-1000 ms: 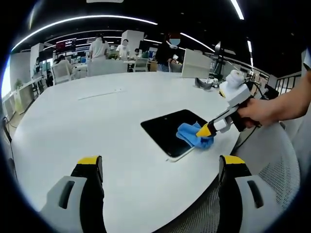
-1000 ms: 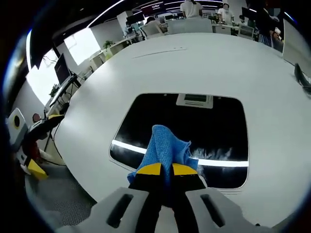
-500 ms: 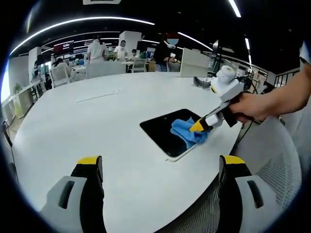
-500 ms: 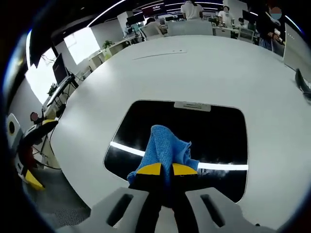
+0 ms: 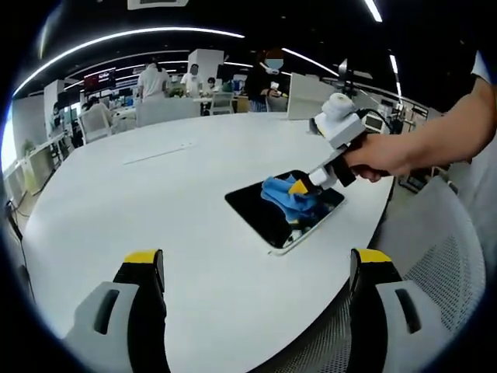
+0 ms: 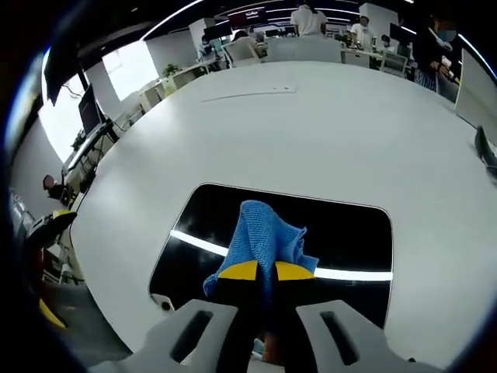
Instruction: Wipe the mirror surface with the cleaning cloth until all visible marks leave the cleaned area.
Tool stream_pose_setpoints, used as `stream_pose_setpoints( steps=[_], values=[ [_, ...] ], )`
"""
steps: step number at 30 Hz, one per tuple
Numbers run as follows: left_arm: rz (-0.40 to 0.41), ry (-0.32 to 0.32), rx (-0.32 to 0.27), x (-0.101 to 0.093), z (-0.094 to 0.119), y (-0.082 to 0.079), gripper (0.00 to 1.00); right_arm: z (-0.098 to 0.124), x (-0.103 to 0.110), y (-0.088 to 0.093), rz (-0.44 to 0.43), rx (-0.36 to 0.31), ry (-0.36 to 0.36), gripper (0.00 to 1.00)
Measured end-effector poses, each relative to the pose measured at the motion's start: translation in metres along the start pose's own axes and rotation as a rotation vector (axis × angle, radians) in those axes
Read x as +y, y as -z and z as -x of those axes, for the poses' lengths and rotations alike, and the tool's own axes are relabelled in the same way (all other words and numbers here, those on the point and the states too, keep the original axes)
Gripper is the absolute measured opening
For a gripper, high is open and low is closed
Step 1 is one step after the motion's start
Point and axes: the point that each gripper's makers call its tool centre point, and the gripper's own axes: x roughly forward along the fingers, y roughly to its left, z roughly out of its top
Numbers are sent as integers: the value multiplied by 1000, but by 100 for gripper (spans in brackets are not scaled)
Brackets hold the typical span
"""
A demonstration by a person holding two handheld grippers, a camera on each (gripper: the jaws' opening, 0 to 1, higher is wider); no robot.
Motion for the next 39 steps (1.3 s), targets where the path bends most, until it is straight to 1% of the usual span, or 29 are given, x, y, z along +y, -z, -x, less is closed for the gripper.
stream_pose_setpoints(
  steps=[11, 17, 20, 21, 22, 23, 24, 25, 30, 33, 35, 39],
  values=[
    [7, -2, 20, 2, -2, 5, 99, -15, -7, -20, 18, 4, -2, 0],
    [6, -7, 38, 2, -1, 9, 99, -27, -12, -36, 41, 16, -7, 0],
    [3, -5, 39, 2, -2, 9, 99, -29, -13, -38, 37, 19, -12, 0],
    [-6, -13, 36, 4, -1, 8, 99, -30, -13, -39, 37, 16, -16, 0],
    [-20, -24, 27, 6, 0, 6, 99, -30, -13, -40, 34, 15, -18, 0],
    [-20, -29, 6, 6, 2, 2, 99, -30, -13, -40, 32, 15, -20, 0],
    [-13, -33, -11, 7, 2, -2, 99, -31, -12, -41, 33, 17, -22, 0],
    [-7, -35, -14, 8, 3, -2, 99, -30, -12, -40, 28, 25, -22, 0],
    [-18, -42, -12, 8, 1, -2, 99, -29, -12, -39, 67, 11, -34, 0],
    [-20, -37, 1, 8, 0, 0, 99, -28, -13, -40, 53, 4, -42, 0],
    [-23, -36, 0, 7, 0, -1, 99, -28, -12, -40, 59, 0, -36, 0],
    [-34, -52, -2, 10, 1, -2, 99, -29, -13, -41, 66, 14, -33, 0]
  ],
)
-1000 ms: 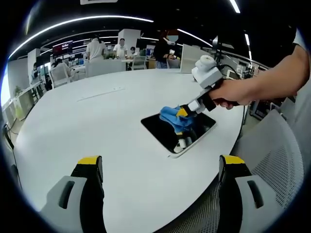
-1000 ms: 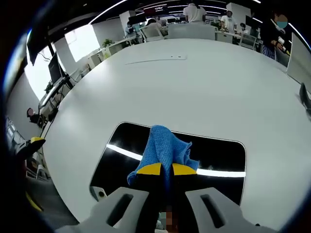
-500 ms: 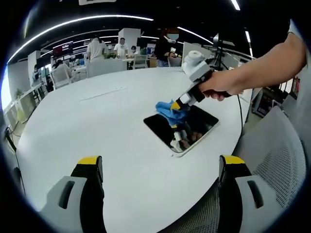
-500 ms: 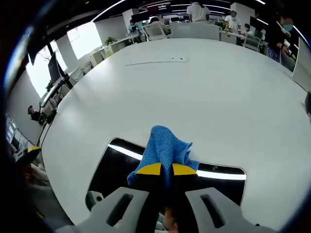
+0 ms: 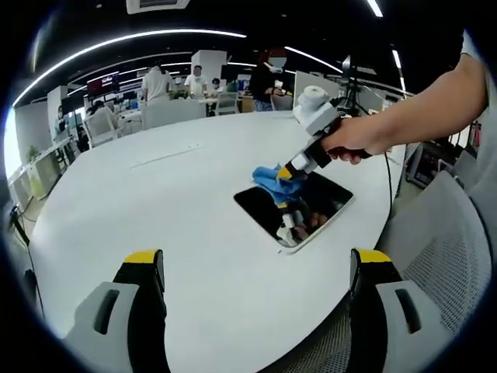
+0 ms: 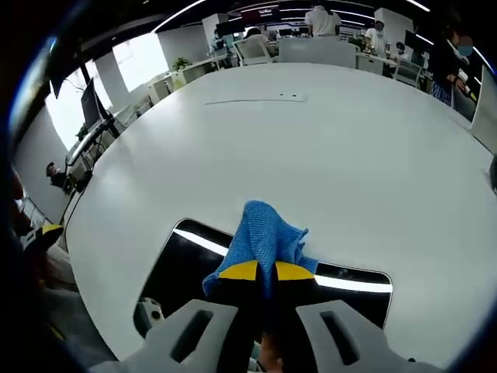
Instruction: Wipe the mirror surface with the cleaning cloth until all visible marks leave the cleaned area.
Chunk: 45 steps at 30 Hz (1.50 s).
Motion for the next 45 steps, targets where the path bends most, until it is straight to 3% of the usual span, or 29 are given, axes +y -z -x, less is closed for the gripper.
stream_pose_setpoints(
  steps=[19, 23, 32, 45],
  values=[
    [-10, 1, 17, -2, -1, 2, 99, 2, -8, 3, 36, 1, -3, 0],
    [-1, 14, 20, -4, -1, 3, 99, 5, -15, 5, 13, -4, 3, 0],
    [50, 32, -38, -5, 1, -8, 99, 11, -29, 10, 6, -6, 19, 0],
    [12, 18, -25, -3, 0, -5, 99, 16, -51, 13, -64, 6, 62, 0]
  ],
)
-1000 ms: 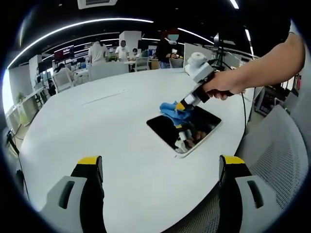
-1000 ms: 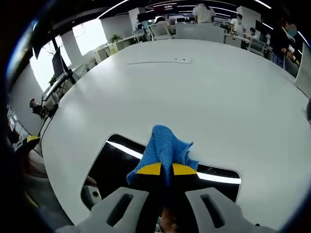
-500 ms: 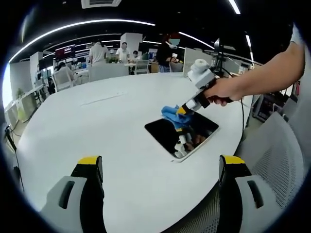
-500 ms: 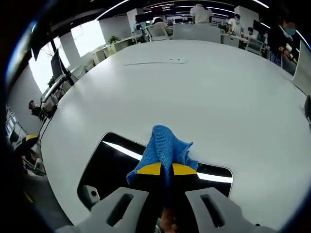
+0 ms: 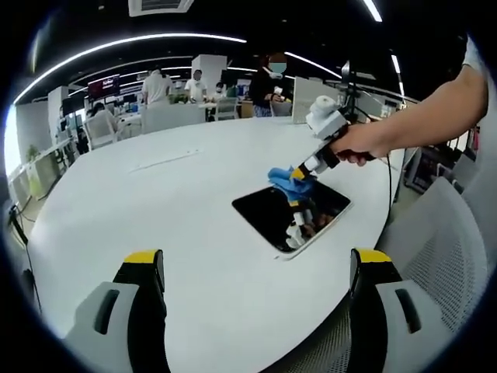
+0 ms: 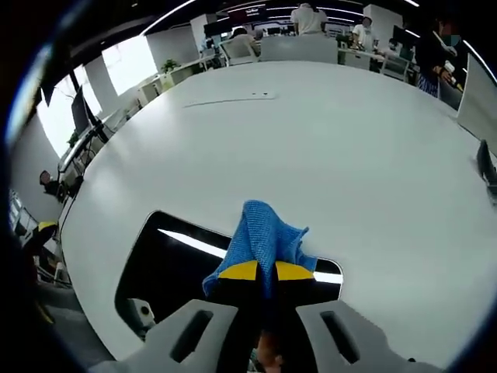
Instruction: Wipe the mirror surface with the cleaning cloth until all visible marks leave the cleaned area.
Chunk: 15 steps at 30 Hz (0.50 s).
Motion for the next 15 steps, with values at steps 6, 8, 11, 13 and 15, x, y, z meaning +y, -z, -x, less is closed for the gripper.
stream_pose_setpoints(
  steps=[6, 8, 11, 13, 15],
  values=[
    [2, -3, -1, 1, 0, 0, 99, 0, 2, 1, 12, -2, 1, 0],
    [0, -6, 1, 1, 0, 0, 99, 0, 2, 1, 12, -3, 2, 0],
    [-3, -9, 3, 2, 1, 2, 99, 0, 3, 2, 16, -11, 12, 0],
    [-3, -9, 4, 2, 1, 2, 99, 1, 4, 5, 21, -17, 16, 0],
    [-4, -8, 5, 2, 1, 3, 99, 2, 4, 6, 21, -22, 20, 0]
  ],
)
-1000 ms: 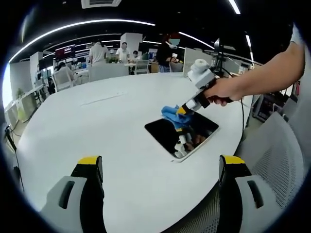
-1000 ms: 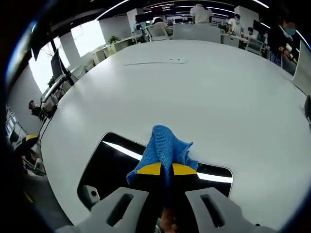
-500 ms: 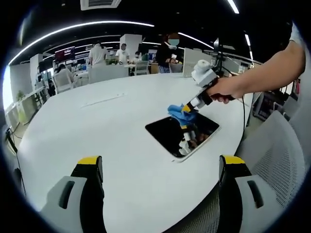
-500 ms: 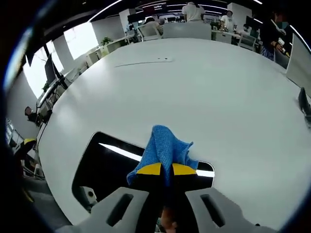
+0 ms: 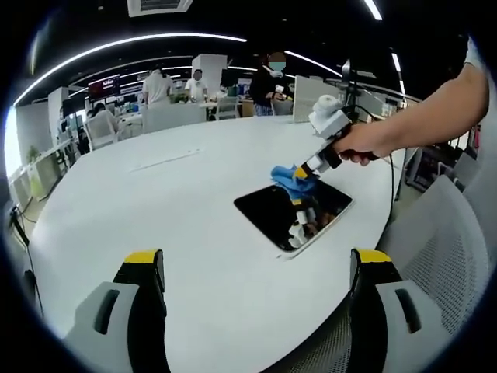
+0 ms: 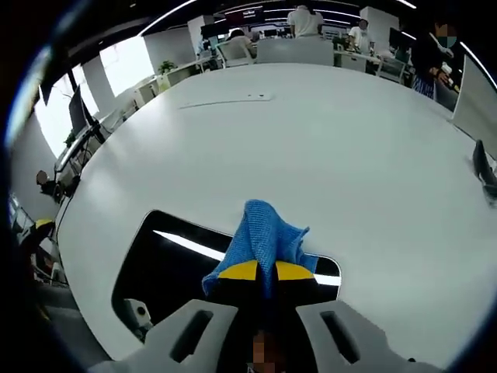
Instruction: Wipe the mirror surface with the cleaning cloth until all visible marks leave the cleaned area.
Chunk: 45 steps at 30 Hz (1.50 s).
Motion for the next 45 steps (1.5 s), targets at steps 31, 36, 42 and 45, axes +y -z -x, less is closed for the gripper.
stream_pose_setpoints(
  steps=[31, 36, 42, 45],
  values=[
    [17, 24, -8, -4, 0, -4, 99, 38, 22, 50, -24, -37, -31, 0],
    [16, 26, -7, -5, 0, -3, 99, 45, 24, 58, -56, -38, -47, 0],
    [15, 27, -6, -5, 0, -3, 99, 51, 28, 67, -70, -30, -59, 0],
    [16, 28, -7, -5, 0, -3, 99, 53, 30, 70, -62, -22, -62, 0]
  ],
)
